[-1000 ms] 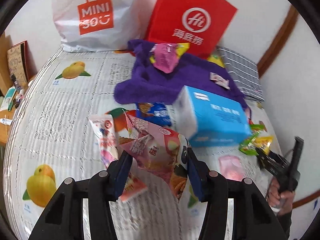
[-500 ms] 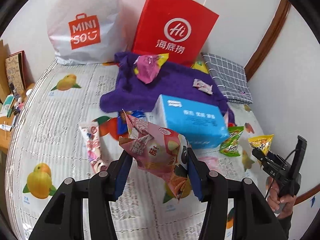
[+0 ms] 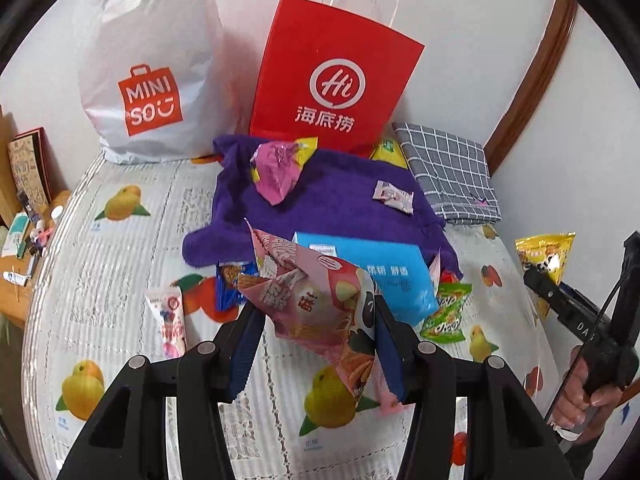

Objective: Organize snacks
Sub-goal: 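Lift both held snacks up from the sheet with both tools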

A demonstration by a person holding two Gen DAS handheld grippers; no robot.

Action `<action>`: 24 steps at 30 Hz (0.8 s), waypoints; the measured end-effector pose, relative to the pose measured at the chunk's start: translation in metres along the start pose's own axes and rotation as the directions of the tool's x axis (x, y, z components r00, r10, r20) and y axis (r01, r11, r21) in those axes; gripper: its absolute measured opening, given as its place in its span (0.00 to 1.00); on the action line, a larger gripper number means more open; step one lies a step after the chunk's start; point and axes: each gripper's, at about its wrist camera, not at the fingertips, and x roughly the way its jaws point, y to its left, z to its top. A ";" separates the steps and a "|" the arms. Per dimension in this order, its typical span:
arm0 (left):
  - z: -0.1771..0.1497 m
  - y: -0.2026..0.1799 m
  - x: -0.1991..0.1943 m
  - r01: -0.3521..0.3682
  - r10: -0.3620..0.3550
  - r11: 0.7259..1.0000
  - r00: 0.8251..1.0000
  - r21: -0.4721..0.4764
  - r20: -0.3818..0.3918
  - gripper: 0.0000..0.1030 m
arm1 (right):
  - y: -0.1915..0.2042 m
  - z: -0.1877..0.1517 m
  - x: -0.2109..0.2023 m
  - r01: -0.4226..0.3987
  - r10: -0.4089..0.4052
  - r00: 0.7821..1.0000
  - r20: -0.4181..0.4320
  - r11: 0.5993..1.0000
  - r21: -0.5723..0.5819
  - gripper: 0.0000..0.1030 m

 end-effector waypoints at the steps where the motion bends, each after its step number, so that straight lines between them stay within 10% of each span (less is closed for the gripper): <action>1: 0.002 -0.001 0.000 -0.003 0.003 1.000 1.000 0.000 0.002 0.49 | 0.002 0.005 0.000 -0.006 0.006 1.000 0.004 1.000 0.000 0.52; 24: 0.022 -0.021 0.018 -0.004 0.003 0.999 1.000 0.048 0.006 0.49 | 0.038 0.033 0.016 -0.086 0.086 0.996 -0.011 0.996 -0.001 0.52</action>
